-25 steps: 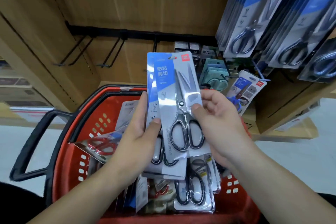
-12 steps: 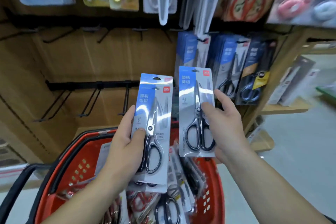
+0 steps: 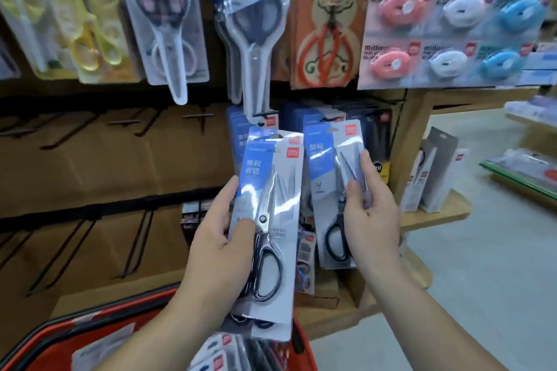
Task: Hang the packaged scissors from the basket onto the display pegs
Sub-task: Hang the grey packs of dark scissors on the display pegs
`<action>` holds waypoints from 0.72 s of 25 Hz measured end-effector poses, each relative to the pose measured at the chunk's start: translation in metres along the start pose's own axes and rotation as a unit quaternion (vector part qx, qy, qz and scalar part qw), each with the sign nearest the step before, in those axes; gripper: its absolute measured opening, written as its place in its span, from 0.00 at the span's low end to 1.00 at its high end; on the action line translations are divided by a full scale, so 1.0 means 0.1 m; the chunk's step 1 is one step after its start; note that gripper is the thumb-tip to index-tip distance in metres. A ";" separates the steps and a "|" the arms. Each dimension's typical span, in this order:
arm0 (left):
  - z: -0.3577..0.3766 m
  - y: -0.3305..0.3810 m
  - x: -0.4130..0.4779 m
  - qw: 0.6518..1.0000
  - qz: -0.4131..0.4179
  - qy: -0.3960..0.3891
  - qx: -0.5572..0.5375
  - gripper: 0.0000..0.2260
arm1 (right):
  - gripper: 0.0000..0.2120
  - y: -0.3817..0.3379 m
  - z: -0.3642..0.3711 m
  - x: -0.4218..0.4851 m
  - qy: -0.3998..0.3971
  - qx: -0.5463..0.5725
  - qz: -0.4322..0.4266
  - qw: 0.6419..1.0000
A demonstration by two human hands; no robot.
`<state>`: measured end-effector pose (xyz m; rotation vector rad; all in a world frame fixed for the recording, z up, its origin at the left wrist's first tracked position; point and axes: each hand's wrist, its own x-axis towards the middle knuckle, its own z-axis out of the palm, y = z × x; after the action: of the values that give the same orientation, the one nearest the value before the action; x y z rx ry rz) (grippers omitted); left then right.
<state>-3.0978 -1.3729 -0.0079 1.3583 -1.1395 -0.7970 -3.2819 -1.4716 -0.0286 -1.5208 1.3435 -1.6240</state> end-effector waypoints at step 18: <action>0.22 -0.14 0.22 0.999 0.002 -0.011 -0.031 0.25 | 0.19 0.29 0.01 0.72 -0.018 -0.014 0.041 0.999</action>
<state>-3.1096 -1.4020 -0.0211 1.2995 -1.1249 -0.8399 -3.3043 -1.5457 -0.0256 -1.4841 1.3968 -1.5270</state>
